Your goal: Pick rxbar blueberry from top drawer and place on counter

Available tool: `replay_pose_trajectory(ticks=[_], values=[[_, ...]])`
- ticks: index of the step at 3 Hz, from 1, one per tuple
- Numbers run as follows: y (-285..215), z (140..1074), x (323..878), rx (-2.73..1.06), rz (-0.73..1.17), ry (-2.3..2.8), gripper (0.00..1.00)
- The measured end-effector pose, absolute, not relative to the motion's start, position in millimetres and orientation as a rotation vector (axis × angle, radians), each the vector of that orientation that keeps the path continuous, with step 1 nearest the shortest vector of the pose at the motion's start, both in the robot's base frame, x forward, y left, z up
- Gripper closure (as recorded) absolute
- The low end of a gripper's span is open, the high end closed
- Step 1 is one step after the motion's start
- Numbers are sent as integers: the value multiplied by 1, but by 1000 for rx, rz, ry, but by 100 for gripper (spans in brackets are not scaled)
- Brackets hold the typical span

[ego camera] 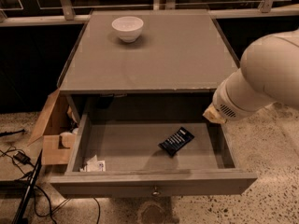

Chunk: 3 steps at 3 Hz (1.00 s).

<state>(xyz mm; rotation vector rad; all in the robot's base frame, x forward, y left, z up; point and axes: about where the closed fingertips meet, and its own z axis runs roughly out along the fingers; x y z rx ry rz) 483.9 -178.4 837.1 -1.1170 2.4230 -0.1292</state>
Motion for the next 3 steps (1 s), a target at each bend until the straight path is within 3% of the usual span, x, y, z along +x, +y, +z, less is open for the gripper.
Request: replay_pose_trajectory(ticks=[3], values=[[-179,765,470,-989,-24,2474,100]])
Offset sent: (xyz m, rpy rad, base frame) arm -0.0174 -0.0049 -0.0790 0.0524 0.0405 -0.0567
